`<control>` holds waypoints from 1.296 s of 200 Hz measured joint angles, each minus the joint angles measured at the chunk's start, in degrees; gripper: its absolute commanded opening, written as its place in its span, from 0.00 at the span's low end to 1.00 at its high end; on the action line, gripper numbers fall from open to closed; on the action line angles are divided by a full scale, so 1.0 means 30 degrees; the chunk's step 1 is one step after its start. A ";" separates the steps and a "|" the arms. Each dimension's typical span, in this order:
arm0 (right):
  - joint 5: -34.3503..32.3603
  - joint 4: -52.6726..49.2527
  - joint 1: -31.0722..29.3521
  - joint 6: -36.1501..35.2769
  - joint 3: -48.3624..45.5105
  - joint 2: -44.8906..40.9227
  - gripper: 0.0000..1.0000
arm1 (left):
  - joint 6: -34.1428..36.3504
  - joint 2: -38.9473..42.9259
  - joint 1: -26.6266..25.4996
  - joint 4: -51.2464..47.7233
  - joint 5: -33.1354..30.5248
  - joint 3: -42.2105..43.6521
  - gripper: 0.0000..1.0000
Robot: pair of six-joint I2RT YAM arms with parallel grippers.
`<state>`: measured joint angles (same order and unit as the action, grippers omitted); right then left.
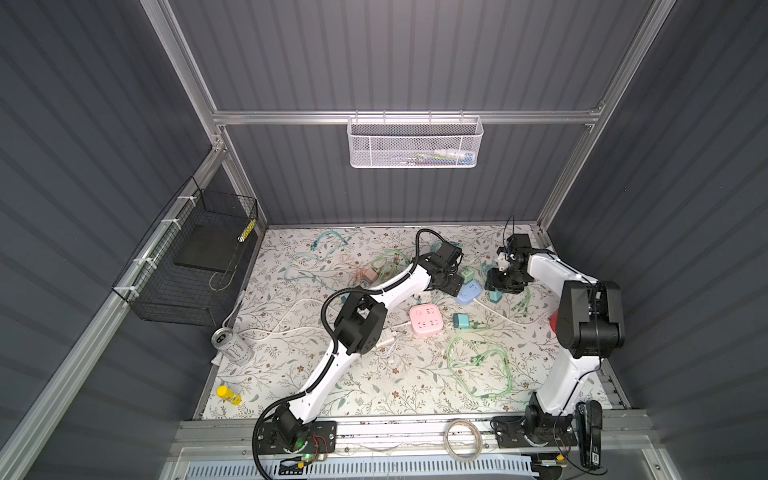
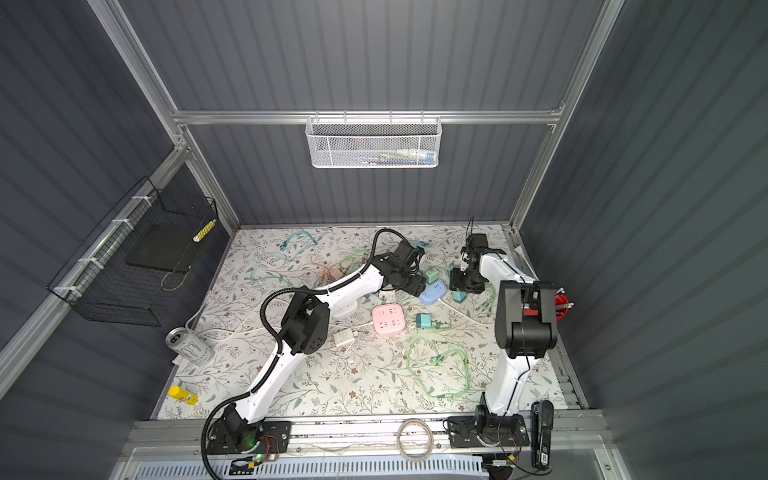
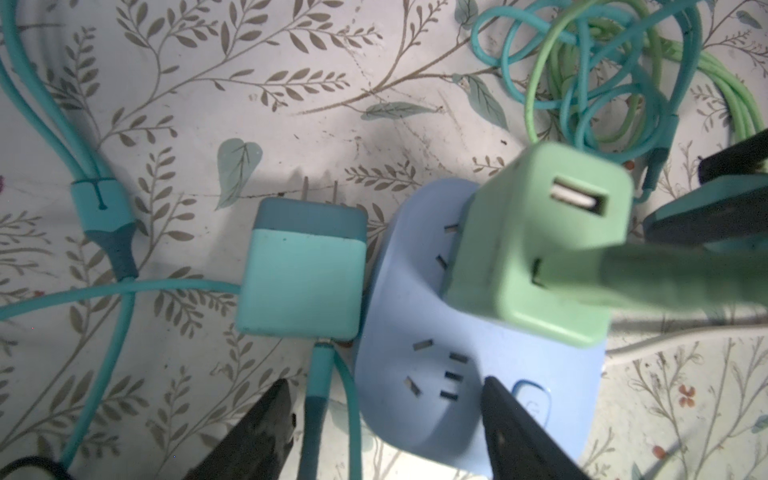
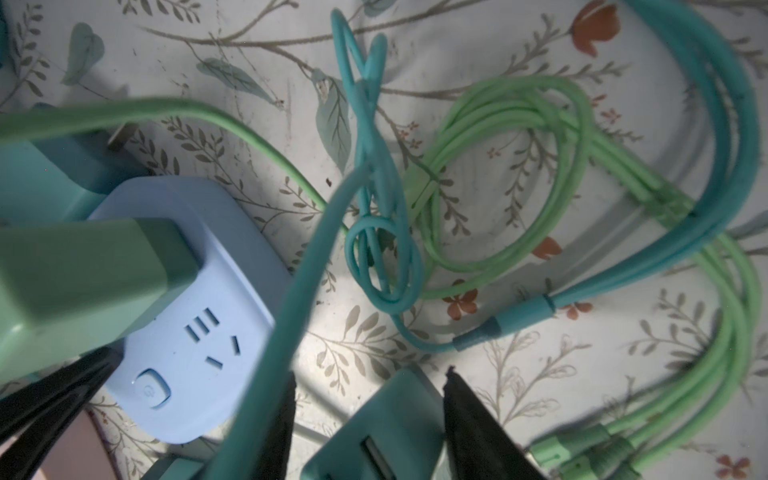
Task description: Pull the plug off the socket
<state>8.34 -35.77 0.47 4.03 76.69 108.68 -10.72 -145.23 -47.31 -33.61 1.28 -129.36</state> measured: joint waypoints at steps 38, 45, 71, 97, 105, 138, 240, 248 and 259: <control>-0.0415 -0.0153 -0.0109 -0.0073 0.0889 0.0758 0.48 | 0.0000 0.0007 0.0000 -0.0007 -0.0080 0.0000 0.73; -0.0546 -0.0277 -0.0131 -0.0095 0.1282 0.1137 0.47 | 0.0000 0.0007 0.0000 -0.0007 -0.0095 0.0000 0.73; -0.1341 -0.0670 -0.0284 -0.0131 0.2142 0.2244 0.47 | 0.0000 0.0015 0.0015 -0.0015 -0.0095 0.0015 0.73; -0.2178 -0.1158 -0.0379 -0.0138 0.2178 0.2630 0.47 | -0.0007 0.0080 0.0015 0.0022 -0.0095 0.0146 0.73; -0.2441 -0.1231 -0.0393 -0.0146 0.2113 0.2630 0.48 | 0.0000 0.0095 0.0022 0.0022 -0.0095 0.0168 0.73; -0.3359 -0.1246 -0.0423 -0.0204 0.1275 0.2361 0.50 | 0.0000 0.0124 0.0036 0.0015 -0.0087 0.0197 0.72; -0.1217 -0.0466 -0.0430 0.0197 0.0831 -0.1071 0.77 | 0.0000 0.0328 0.0051 0.0080 -0.0102 0.0525 0.75; -0.1086 -0.0277 -0.0437 0.0131 0.0831 -0.1399 0.78 | -0.0007 0.0335 0.0051 0.0087 -0.0095 0.0539 0.76; -0.0918 -0.0066 -0.0444 -0.0007 0.0831 -0.1756 0.78 | -0.0022 0.0364 0.0051 0.0146 -0.0080 0.0612 0.76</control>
<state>5.58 -35.97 -0.86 4.01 79.18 103.42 -10.79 -144.14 -47.16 -33.17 1.04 -127.52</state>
